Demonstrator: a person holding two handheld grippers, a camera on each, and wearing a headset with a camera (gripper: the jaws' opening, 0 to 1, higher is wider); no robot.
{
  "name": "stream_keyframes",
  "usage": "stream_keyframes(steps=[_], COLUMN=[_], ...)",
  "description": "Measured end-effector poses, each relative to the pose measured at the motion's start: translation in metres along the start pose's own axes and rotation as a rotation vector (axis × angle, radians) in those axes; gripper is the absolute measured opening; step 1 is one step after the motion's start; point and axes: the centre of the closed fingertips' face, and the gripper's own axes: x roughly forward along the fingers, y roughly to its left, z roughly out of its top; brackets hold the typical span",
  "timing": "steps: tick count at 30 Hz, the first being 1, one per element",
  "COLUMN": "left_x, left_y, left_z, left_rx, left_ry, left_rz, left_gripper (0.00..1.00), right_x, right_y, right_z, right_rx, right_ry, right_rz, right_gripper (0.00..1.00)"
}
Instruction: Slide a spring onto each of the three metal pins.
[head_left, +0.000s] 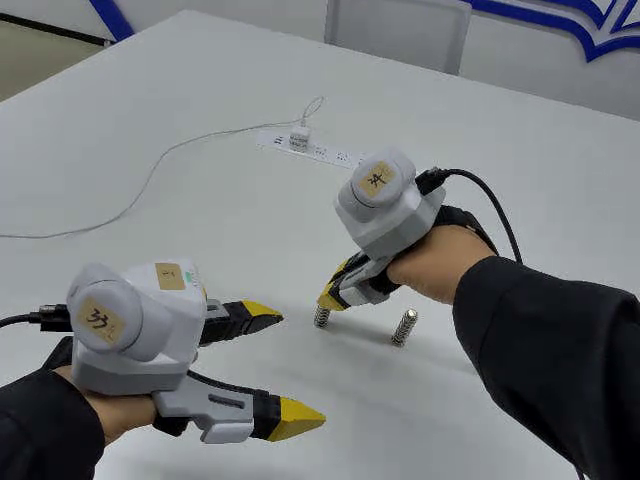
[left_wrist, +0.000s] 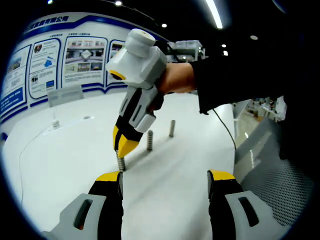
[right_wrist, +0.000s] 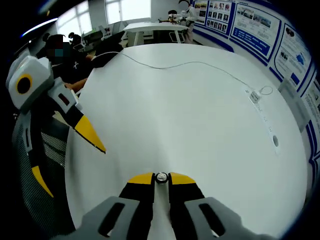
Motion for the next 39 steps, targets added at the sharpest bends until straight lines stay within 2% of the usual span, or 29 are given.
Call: stream_keyframes(steps=[10,21,39], left_x=[0.000,0.001,0.002], left_y=[0.000,-0.001,-0.004], left_z=[-0.001,-0.001,0.000], left_rx=[0.002,0.006,0.006], left_ry=[0.006,0.009,0.010], left_rz=[-0.003,-0.009,-0.018], left_gripper=[0.70,0.71,0.72], right_x=[-0.010,-0.036,-0.070], right_y=[0.000,0.005,0.029], right_z=[-0.004,-0.009,-0.052], right_rx=[0.019,0.046,0.135], right_ry=[-0.028,-0.103,-0.177], right_rz=[-0.018,-0.059,-0.101], right_gripper=[0.14,0.16,0.19])
